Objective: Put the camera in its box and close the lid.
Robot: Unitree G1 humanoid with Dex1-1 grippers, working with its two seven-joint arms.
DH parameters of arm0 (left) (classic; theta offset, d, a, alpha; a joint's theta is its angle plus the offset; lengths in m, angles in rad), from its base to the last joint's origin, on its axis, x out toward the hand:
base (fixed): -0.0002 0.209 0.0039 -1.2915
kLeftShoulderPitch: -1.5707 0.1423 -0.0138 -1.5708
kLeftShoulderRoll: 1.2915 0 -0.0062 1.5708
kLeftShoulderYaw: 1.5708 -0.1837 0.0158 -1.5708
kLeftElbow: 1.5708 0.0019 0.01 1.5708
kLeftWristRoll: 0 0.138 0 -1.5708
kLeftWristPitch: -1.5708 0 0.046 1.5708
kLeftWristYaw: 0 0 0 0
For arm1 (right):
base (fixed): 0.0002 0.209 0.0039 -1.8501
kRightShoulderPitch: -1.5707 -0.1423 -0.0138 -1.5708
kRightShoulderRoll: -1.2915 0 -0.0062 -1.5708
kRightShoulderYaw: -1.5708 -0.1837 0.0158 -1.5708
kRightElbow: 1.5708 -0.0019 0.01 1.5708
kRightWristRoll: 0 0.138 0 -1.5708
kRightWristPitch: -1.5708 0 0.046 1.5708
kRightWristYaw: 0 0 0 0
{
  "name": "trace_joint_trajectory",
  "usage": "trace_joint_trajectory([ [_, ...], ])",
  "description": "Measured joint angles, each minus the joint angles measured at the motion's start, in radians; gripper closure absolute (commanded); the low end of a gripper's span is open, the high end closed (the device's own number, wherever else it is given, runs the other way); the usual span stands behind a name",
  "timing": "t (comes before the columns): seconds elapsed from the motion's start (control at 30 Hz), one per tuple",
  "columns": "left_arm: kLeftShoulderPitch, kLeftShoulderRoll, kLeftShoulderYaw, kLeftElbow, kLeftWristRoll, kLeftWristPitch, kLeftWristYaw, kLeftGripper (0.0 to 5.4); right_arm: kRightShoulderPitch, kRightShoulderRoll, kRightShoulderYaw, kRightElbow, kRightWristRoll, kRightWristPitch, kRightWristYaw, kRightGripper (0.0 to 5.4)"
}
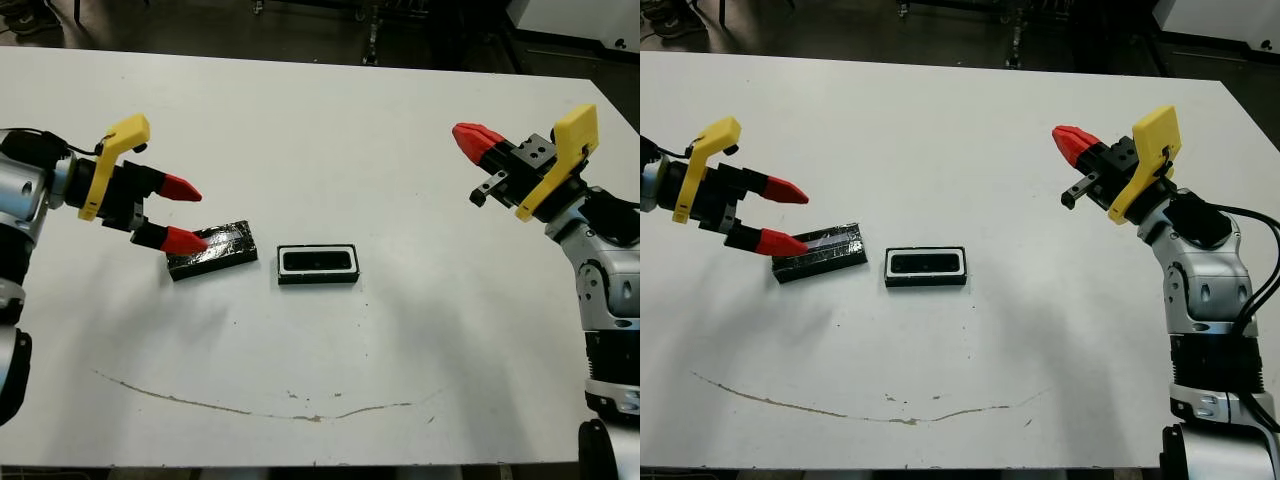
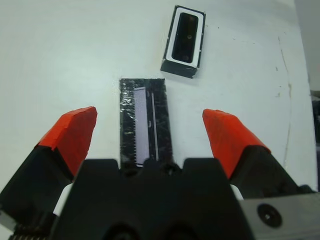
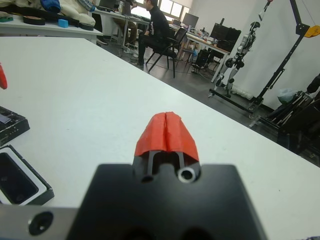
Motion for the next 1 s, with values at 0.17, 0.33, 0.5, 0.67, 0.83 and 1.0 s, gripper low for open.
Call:
trace_joint_trajectory([
  [0.17,0.009,0.000,-0.003,-0.022,0.000,0.005,0.000,0.00,0.000,0.000,0.000,0.006,0.000,-0.011,0.005,5.39],
  [0.33,0.023,0.000,-0.011,-0.019,0.002,0.005,-0.002,0.00,0.001,0.000,0.000,0.007,0.000,-0.018,0.007,5.39],
  [0.5,0.051,0.000,-0.014,-0.033,0.003,0.017,0.007,0.00,0.001,0.000,0.000,0.021,0.010,-0.020,0.013,5.39],
  [0.67,0.076,0.000,-0.014,-0.056,0.003,0.036,0.016,0.00,0.001,0.000,0.000,0.026,0.010,-0.033,0.015,5.39],
  [0.83,0.082,0.000,-0.017,-0.059,0.003,0.035,0.017,0.00,0.001,0.000,0.000,0.029,0.018,-0.037,0.019,5.39],
  [1.0,0.082,0.000,-0.024,-0.059,0.005,0.038,0.041,0.00,0.001,0.000,0.000,0.031,0.018,-0.037,0.020,5.39],
])
